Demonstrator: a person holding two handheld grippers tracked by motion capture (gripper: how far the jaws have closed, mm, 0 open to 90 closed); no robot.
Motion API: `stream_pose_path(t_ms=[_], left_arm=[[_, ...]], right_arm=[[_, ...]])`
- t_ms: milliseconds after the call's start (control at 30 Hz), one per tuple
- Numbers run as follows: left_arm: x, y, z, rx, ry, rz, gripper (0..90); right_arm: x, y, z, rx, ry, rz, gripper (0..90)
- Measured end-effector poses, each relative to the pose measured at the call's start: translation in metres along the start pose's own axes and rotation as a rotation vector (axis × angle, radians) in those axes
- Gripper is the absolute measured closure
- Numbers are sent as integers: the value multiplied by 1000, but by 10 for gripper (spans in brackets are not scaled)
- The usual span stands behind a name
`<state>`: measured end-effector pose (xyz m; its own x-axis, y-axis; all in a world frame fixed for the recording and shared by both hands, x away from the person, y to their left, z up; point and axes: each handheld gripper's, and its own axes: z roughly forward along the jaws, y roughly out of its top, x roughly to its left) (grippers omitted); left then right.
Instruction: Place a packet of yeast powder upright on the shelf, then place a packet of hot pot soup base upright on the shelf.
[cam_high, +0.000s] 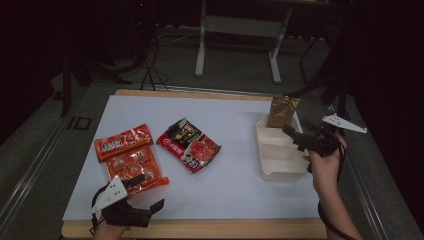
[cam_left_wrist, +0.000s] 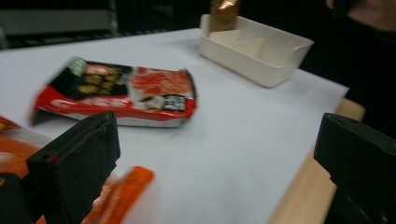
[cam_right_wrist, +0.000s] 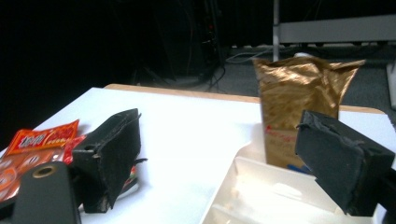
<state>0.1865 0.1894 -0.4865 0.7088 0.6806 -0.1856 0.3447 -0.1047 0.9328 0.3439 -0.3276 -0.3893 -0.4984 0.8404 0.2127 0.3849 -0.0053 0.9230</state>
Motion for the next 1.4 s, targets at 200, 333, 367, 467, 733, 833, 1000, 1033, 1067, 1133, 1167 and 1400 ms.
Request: stream_pose_path(t_ms=[200,333,367,467,733,833,1000,1033,1067,1133,1167,1400], left_arm=[[-5,11,5,28,-19,28,10],[-6,18,9,44,-23,33,10],[-5,18,10,45,-26,28,10],[-3,20,16,69,-33,12,10],[0,26,40,120,-66,6,10],[-1,31,48,140,-69,21,10],[-3,40,59,178,-81,46,47],[-4,41,62,185,-76,55,47],[-4,43,65,194,-79,62,58],[-5,45,71,207,-68,70,68],[-5,46,73,208,-66,70,114],[-4,54,96,220,-74,66,445]], right_arm=[[18,-19,-13,35,77,-92,174],[27,-29,-18,51,126,-114,173],[29,-32,-21,49,131,-126,174],[31,-36,-26,34,152,-116,174],[50,-47,-40,19,160,-144,159],[54,-49,-43,3,154,-163,151],[61,-55,-49,-9,165,-165,142],[63,-57,-50,-6,168,-170,140],[64,-58,-51,-6,163,-177,140],[67,-61,-53,-19,168,-179,140],[68,-61,-54,-27,170,-180,140],[70,-65,-54,-48,164,-184,141]])
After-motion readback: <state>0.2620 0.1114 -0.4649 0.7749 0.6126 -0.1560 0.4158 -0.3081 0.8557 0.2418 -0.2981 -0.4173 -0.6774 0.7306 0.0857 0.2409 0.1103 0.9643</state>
